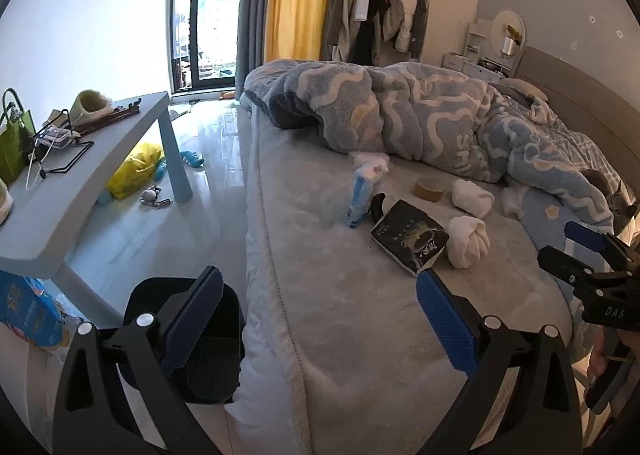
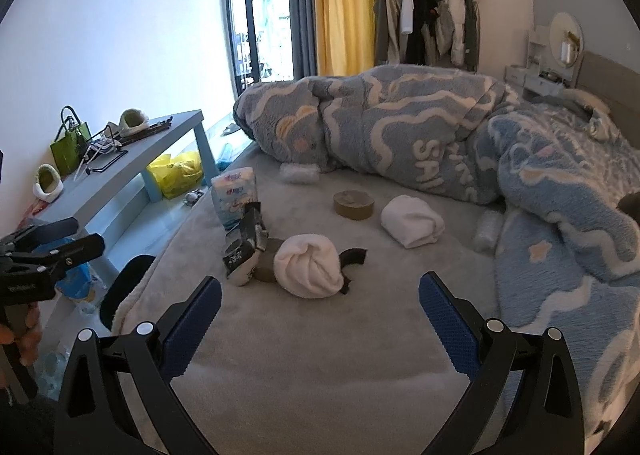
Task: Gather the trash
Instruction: 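Lower the right tool onto the white rolled cloth and close on it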
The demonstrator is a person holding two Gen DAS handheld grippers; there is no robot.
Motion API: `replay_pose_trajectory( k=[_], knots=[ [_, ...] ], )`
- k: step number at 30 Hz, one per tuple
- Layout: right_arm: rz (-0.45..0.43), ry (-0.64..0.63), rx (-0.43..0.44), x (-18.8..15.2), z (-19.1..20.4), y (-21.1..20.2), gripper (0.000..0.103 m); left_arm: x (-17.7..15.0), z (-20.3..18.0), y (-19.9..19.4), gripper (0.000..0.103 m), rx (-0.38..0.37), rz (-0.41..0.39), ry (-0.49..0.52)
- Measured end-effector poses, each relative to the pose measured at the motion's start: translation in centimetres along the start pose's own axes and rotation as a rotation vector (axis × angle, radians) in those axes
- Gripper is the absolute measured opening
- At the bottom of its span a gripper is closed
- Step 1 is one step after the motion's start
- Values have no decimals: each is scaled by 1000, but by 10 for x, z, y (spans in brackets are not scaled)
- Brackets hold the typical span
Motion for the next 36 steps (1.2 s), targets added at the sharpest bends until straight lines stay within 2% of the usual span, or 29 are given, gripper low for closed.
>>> replay_pose_trajectory(
  k=[1, 3, 4, 6, 7, 14, 21, 23, 31, 36],
  knots=[
    [4, 9, 10, 0, 0, 1, 96, 0, -2, 2, 98, -7, 2, 7],
    [18, 18, 26, 2, 1, 5, 82, 0, -5, 6, 96, -18, 4, 22],
    [27, 17, 29, 1, 1, 8, 80, 0, -8, 9, 94, -27, 6, 39],
    [45, 22, 38, 1, -1, 14, 78, -2, -14, 14, 83, -57, 16, 67],
    [52, 25, 45, 1, -1, 17, 77, -2, -17, 18, 82, -72, 24, 78],
    [114, 9, 86, 1, 0, 44, 69, 6, -38, 36, 79, -163, 28, 130],
    [159, 28, 100, 4, -14, 71, 69, 14, -59, 59, 78, -257, 60, 156],
    [170, 47, 123, 5, -18, 80, 67, 16, -63, 66, 74, -263, 66, 171],
    [229, 72, 165, 6, -22, 105, 52, 13, -72, 86, 72, -320, 117, 203],
    [261, 80, 186, 2, -19, 112, 37, 5, -81, 88, 76, -358, 140, 232]
  ],
)
Point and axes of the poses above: each gripper's, at about its wrist camera, not at the fingertips, and y roughly the way its jaws point, z to its left, x to its top, the point moved 8 cm from there along y, roughly the way its jaws point, and after that the axes turned 8 degrees about x, right-handed, at the moved point
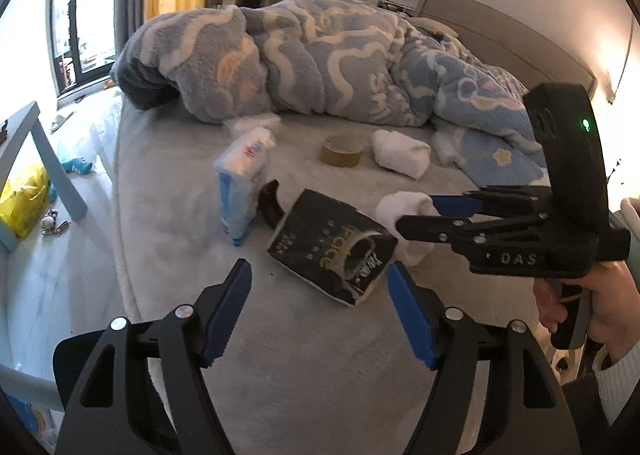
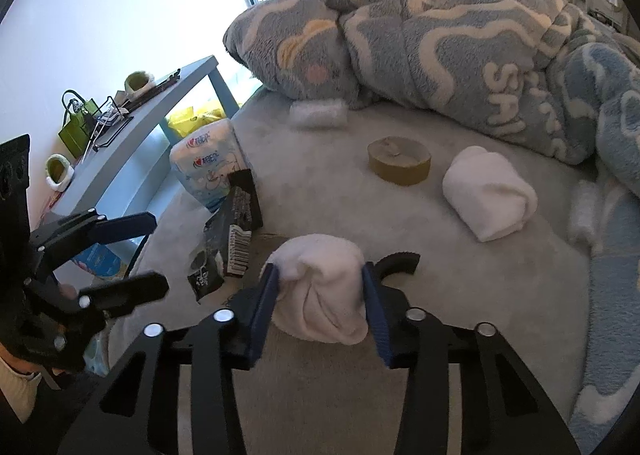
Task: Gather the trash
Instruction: 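Lower the right tool onto the white rolled cloth and close on it, then grasp the black crumpled packet with the left tool while the right tool lifts the cloth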
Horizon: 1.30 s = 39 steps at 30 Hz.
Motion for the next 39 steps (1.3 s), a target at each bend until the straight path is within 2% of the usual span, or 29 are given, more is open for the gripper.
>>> replay_pose_trajectory(
  k=[3, 5, 14, 16, 20, 23, 25, 27, 33, 39],
  knots=[
    [4, -10, 10, 1, 4, -4, 26, -2, -7, 1, 79, -13, 5, 9],
    [-5, -10, 12, 1, 5, -8, 23, -3, -9, 3, 79, -8, 12, 13],
    [-73, 7, 14, 7, -2, -31, 22, 2, -17, 10, 76, 6, -2, -6],
    [-102, 18, 21, 9, -5, -39, 22, 4, -23, 12, 70, 5, -6, 0],
    [-149, 29, 28, 12, -11, -53, 22, 4, -31, 22, 63, 21, 8, 21],
    [-160, 37, 28, 12, -15, -57, 22, 4, -30, 30, 55, 28, 25, -7],
    [-162, 36, 27, 12, -16, -58, 22, 6, -27, 34, 46, 37, 28, -26],
    [-167, 37, 31, 12, -16, -59, 22, 7, -23, 35, 45, 27, 26, -55],
    [-180, 26, 36, 16, -10, -61, 22, 12, -20, 25, 22, 12, -5, -70],
    [-205, 21, 42, 24, -2, -61, 22, 16, -19, 8, 15, -5, -43, -49]
  ],
)
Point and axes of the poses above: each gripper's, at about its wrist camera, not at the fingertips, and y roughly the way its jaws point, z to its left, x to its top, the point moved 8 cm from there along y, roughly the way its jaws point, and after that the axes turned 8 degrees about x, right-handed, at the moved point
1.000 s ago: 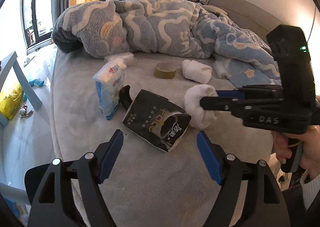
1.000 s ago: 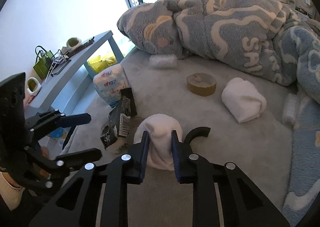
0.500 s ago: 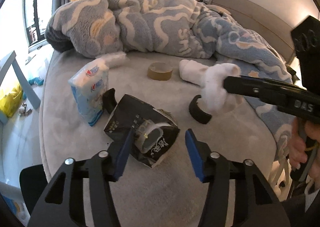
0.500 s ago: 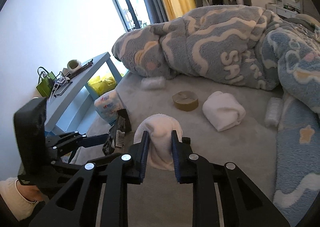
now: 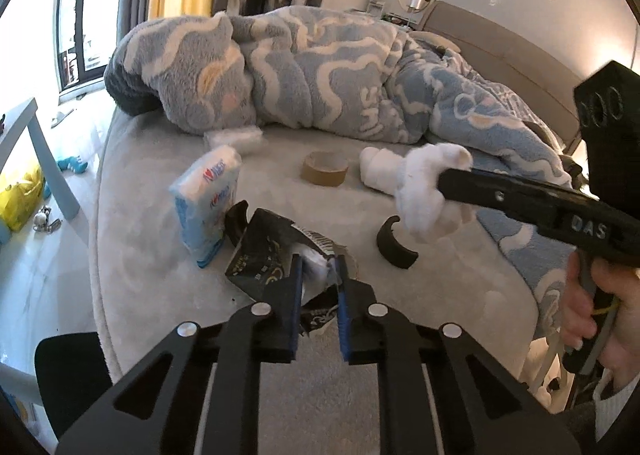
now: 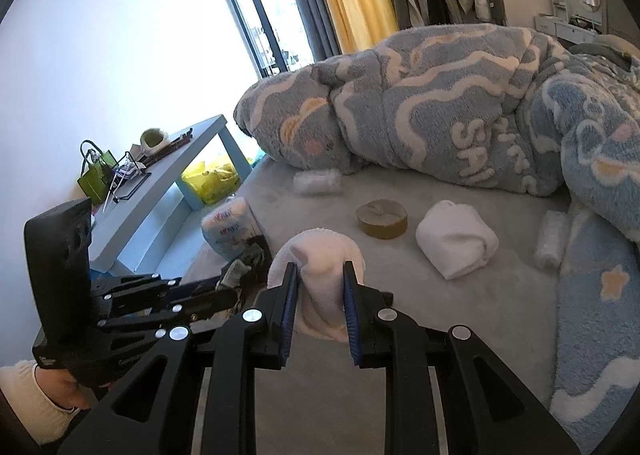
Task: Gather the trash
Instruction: 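Grasp the black crumpled packet with the left tool while the right tool lifts the cloth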
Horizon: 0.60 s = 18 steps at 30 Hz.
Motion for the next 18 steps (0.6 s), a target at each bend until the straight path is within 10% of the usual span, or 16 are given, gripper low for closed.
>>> replay_pose_trajectory(
  k=[18],
  knots=[
    [-89, -74, 80, 48, 82, 26, 22, 8, 60, -79, 13, -6, -123, -47]
  ],
)
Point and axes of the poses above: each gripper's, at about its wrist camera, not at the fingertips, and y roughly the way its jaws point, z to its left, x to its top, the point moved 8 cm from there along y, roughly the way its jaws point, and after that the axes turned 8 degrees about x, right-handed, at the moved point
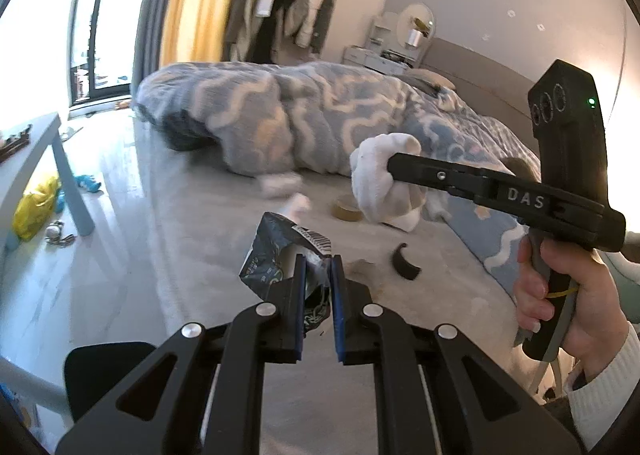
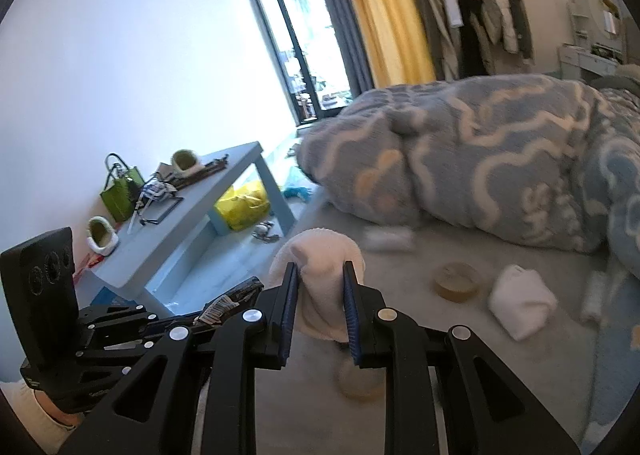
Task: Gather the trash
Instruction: 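Grasp the black crumpled packet with the left tool while the right tool lifts the cloth, then carry both items to the trash bin and open the left tool over it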
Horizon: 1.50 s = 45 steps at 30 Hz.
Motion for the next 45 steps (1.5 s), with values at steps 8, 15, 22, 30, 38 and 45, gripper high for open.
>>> replay_pose_trajectory(
  k=[8, 15, 22, 30, 38, 45],
  knots=[
    [62, -61, 68, -1, 54, 46, 22, -14, 59, -12, 13, 90, 30, -59],
    [140, -85, 93, -14, 89, 89, 22, -39, 119, -10, 13, 173, 113, -124],
    [248, -109, 104, -38, 122, 136, 22, -80, 175, -12, 13, 229, 218, -196],
    [348, -101, 118, -66, 150, 184, 22, -120, 224, -11, 13, 226, 330, -303],
    [416, -87, 138, -84, 174, 220, 22, -161, 253, -8, 13, 233, 432, -338],
    [469, -91, 149, -99, 188, 243, 22, -182, 260, -5, 13, 233, 474, -324]
  ],
)
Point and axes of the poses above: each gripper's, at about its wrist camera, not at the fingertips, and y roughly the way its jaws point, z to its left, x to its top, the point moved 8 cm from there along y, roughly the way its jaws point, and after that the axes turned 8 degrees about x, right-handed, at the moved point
